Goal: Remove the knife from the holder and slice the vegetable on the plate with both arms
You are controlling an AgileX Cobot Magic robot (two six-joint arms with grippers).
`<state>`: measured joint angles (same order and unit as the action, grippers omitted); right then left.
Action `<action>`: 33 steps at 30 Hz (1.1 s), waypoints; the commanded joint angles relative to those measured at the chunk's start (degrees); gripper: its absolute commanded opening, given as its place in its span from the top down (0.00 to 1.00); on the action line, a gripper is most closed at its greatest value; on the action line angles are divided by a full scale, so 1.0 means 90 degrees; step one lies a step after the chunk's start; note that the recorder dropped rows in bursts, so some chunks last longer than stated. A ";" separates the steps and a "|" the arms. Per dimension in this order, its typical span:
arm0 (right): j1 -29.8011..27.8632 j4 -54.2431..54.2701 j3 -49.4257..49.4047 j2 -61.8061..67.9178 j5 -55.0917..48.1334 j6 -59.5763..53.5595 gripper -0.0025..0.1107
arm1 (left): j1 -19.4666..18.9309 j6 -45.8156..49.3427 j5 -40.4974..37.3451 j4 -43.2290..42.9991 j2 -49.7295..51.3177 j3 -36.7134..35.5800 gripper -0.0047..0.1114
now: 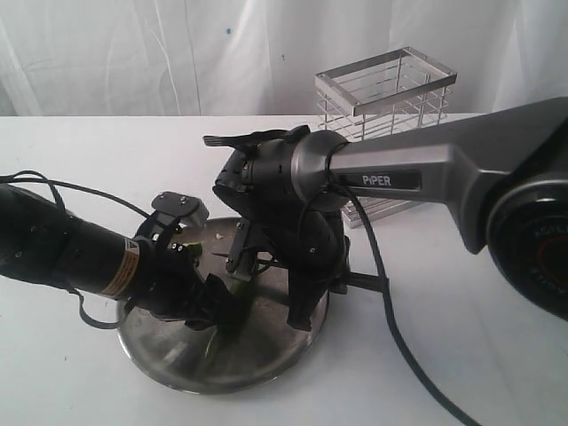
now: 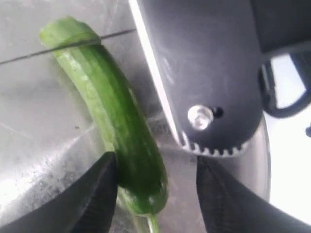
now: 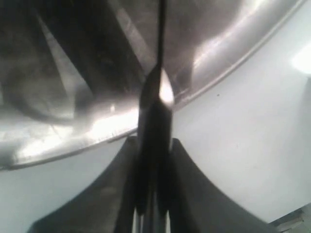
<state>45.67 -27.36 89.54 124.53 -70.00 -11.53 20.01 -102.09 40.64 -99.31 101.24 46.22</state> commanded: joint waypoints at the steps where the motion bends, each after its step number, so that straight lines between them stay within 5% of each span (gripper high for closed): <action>1: 0.0005 0.0130 0.0037 -0.0054 0.0004 0.0130 0.98 | 0.0011 -0.0053 0.0066 -0.0070 -0.0069 -0.0069 0.50; 24: 0.0005 0.0398 0.0037 -0.0119 0.0004 -0.0002 0.98 | -0.0937 -0.0054 -0.0594 -0.0070 -0.0737 -0.0059 0.50; 33: 0.0005 0.0385 0.0025 -0.0107 0.0004 -0.0092 0.98 | -0.0937 0.0901 -0.0874 0.1462 -0.0632 0.0117 0.50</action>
<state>45.67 -24.28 89.54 124.04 -70.12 -11.69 11.77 -95.53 34.53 -88.67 95.26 46.13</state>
